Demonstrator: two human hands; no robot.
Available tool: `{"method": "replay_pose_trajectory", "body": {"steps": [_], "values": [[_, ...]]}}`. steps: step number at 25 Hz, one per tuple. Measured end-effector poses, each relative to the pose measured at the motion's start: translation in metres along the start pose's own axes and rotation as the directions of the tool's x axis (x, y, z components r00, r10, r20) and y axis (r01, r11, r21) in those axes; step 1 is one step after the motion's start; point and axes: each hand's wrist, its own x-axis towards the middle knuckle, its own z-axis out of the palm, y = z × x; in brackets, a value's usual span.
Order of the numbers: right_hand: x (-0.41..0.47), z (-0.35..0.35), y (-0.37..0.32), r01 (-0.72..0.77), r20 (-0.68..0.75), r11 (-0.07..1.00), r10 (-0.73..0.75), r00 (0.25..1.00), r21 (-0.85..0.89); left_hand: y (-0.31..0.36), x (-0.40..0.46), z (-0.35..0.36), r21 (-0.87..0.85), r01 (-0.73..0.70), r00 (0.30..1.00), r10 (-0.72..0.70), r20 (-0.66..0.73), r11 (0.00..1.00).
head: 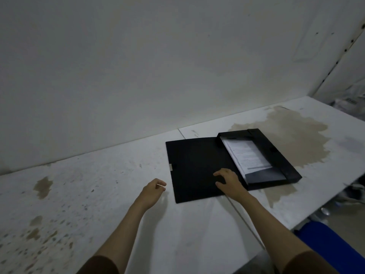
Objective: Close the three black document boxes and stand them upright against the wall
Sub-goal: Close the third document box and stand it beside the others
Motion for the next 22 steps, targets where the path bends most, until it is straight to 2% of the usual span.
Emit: {"method": "replay_pose_trajectory", "body": {"steps": [5,7,11,13,15,18,20,22], "values": [[0.027,-0.027,0.063,-0.058,0.000,0.959,0.060,0.998,-0.278,0.006,0.020,0.055,0.018,0.105,0.994,-0.105,0.017,0.994],[0.029,-0.034,0.082,-0.093,0.013,0.927,0.104,0.994,-0.363,0.011,0.027,0.074,0.044,0.140,0.990,-0.140,-0.020,0.989],[0.029,-0.034,0.105,-0.154,0.076,0.899,0.202,0.976,-0.409,0.028,0.034,0.096,0.045,0.184,0.978,-0.178,-0.112,0.982],[0.026,-0.026,0.110,-0.130,0.080,0.890,0.182,0.980,-0.438,0.034,0.037,0.101,-0.029,0.224,0.961,-0.225,-0.160,0.974],[0.024,-0.022,0.113,-0.103,0.055,0.879,0.146,0.988,-0.466,0.035,0.042,0.097,-0.215,0.276,0.922,-0.321,-0.214,0.937],[0.024,-0.023,0.115,-0.101,0.036,0.884,0.132,0.991,-0.457,0.037,0.043,0.084,-0.450,0.289,0.881,-0.419,-0.222,0.845],[0.024,-0.022,0.111,-0.101,0.023,0.884,0.125,0.992,-0.457,0.041,0.038,0.075,-0.494,0.231,0.896,-0.381,-0.229,0.838],[0.022,-0.014,0.102,-0.102,-0.002,0.890,0.113,0.994,-0.445,0.046,0.031,0.066,-0.481,0.129,0.923,-0.283,-0.261,0.867]]}}
